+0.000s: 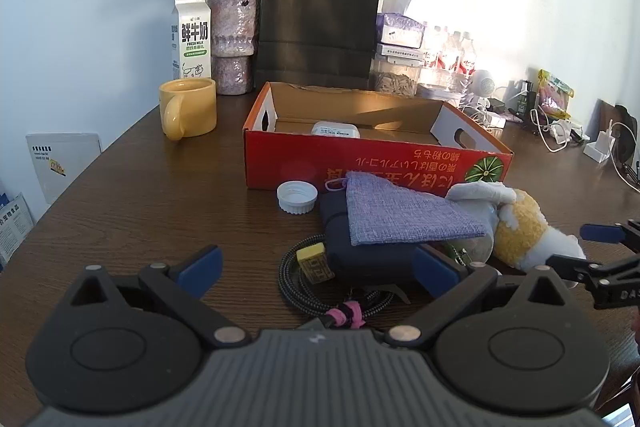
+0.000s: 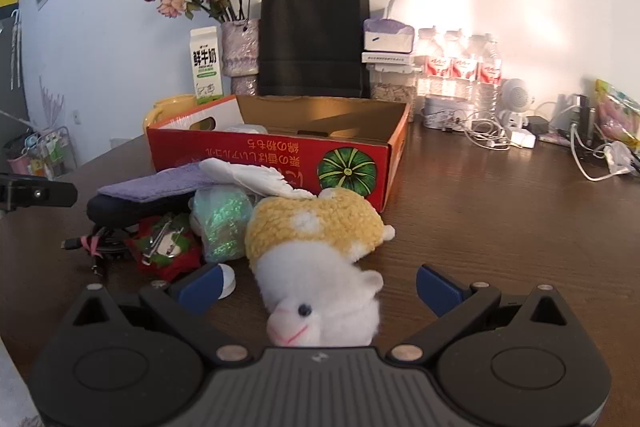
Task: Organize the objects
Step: 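Grasp the plush sheep toy around its body with the right gripper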
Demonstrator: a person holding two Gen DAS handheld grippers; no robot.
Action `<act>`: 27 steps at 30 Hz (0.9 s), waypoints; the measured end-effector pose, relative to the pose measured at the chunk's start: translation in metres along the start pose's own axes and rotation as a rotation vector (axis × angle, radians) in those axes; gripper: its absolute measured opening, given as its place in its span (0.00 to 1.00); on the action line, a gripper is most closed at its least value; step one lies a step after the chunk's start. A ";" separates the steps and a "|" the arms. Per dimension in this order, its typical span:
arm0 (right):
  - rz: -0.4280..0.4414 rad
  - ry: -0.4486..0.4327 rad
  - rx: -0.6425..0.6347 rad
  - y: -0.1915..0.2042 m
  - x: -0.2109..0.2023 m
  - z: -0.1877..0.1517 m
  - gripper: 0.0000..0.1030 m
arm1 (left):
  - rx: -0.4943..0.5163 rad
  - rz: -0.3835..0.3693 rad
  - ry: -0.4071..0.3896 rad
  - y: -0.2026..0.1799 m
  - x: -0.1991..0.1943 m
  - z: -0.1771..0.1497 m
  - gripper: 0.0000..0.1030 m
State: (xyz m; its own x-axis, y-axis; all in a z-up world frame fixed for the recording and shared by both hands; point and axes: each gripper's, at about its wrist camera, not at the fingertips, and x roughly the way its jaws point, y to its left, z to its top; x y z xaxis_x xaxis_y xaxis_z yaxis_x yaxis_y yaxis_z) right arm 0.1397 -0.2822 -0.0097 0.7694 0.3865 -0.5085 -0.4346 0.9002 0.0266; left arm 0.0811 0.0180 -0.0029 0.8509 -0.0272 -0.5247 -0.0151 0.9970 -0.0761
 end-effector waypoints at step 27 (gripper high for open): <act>-0.006 -0.078 -0.016 -0.003 0.014 0.004 0.53 | -0.037 0.019 0.006 0.008 0.008 0.000 1.00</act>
State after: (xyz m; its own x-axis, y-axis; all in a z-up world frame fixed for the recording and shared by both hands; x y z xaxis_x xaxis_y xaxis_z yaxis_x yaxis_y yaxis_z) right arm 0.1542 -0.2788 -0.0135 0.8063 0.3959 -0.4396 -0.4367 0.8995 0.0090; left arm 0.0884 0.0261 -0.0077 0.8470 -0.0092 -0.5316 -0.0505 0.9939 -0.0976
